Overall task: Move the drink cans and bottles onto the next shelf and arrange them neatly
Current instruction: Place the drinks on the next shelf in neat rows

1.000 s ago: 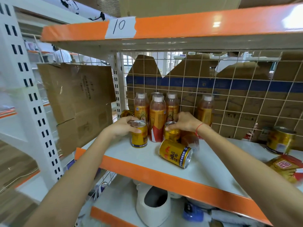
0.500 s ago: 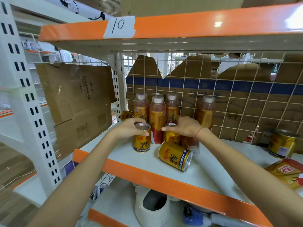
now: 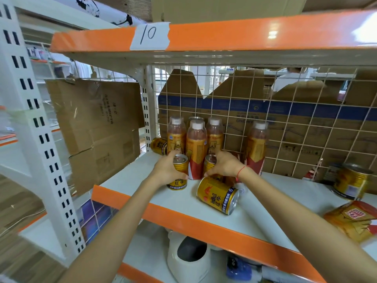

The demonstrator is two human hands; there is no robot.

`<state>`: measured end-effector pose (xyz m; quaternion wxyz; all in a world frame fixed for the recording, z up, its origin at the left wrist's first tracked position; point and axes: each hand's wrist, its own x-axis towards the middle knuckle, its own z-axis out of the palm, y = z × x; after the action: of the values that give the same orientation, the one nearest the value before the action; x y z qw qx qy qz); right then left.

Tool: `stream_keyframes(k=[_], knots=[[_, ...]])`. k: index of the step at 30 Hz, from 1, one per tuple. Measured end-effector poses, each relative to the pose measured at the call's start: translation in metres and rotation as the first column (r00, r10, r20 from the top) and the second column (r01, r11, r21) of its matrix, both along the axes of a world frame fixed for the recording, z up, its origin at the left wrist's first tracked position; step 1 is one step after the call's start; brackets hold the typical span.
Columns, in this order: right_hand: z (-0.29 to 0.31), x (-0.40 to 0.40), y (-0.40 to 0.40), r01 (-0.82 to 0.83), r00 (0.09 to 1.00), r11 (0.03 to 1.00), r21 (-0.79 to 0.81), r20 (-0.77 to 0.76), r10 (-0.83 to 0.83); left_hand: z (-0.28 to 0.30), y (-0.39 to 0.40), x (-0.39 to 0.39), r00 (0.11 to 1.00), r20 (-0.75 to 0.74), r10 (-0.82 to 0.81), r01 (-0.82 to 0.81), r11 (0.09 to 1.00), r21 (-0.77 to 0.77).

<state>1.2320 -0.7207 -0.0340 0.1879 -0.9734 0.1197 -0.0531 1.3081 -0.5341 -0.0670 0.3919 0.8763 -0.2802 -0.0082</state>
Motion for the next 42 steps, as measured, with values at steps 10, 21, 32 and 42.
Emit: stream_keyframes(k=[10,21,32,42], knots=[[0.03,-0.025,0.006,0.053,0.985,0.997,0.063,0.162,-0.063,0.013,0.004,-0.021,0.997,0.029,0.074,-0.073,0.997,-0.022],[0.063,-0.094,0.02,0.011,0.967,0.996,0.085,0.251,-0.032,0.072,0.005,-0.078,0.999,0.042,0.027,-0.027,1.0,0.003],[0.065,-0.172,0.008,0.039,0.964,0.989,0.142,0.256,-0.075,0.079,0.0,-0.152,0.998,0.05,0.037,-0.038,0.999,0.02],[0.053,-0.215,0.012,0.077,0.966,0.992,0.1,0.239,-0.099,0.07,-0.006,-0.197,1.0,-0.004,-0.005,0.005,0.999,0.046]])
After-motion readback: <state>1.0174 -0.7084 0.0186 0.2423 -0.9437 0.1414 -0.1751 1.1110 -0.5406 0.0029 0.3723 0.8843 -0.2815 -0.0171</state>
